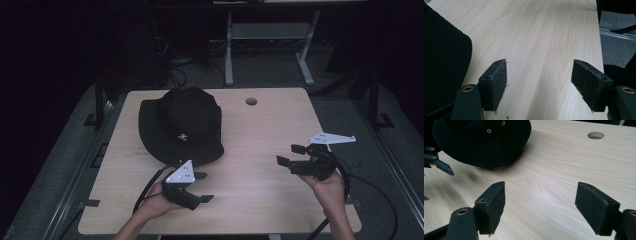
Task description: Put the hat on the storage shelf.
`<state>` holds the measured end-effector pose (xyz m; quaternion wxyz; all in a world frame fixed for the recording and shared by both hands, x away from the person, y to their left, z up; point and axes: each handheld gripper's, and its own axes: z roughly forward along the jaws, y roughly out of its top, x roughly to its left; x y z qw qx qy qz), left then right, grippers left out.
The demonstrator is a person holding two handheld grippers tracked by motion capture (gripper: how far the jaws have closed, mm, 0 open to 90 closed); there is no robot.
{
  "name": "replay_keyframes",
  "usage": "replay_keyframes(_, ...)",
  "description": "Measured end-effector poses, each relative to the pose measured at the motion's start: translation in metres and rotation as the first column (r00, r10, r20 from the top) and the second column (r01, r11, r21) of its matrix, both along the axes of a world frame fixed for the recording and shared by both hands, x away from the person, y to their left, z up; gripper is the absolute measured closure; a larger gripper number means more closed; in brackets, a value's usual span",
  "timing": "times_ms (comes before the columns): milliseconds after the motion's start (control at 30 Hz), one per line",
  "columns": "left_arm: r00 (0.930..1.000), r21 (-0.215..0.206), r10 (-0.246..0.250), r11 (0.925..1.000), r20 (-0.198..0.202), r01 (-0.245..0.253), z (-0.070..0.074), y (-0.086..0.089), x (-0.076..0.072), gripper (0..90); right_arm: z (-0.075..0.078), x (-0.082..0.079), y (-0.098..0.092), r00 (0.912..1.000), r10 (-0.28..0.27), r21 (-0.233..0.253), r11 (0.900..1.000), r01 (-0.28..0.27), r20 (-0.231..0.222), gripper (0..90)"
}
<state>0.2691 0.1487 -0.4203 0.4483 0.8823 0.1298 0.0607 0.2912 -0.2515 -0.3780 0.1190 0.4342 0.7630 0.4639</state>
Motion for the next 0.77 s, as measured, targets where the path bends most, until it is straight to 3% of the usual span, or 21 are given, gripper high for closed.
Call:
replay_keyframes(600,1.0000,0.013,-0.004,0.9999,0.001,0.004,-0.002,-0.001,0.000,28.2,-0.025,-0.030,-0.016,0.9989,-0.047,0.024,0.999,0.046,0.010,22.8)
replay_keyframes(767,0.9999,0.024,-0.005,0.9997,0.009,0.005,-0.002,-0.003,-0.001,28.2,-0.031,-0.045,-0.016,0.9973,-0.058,0.021,0.998,0.057,0.045,21.4)
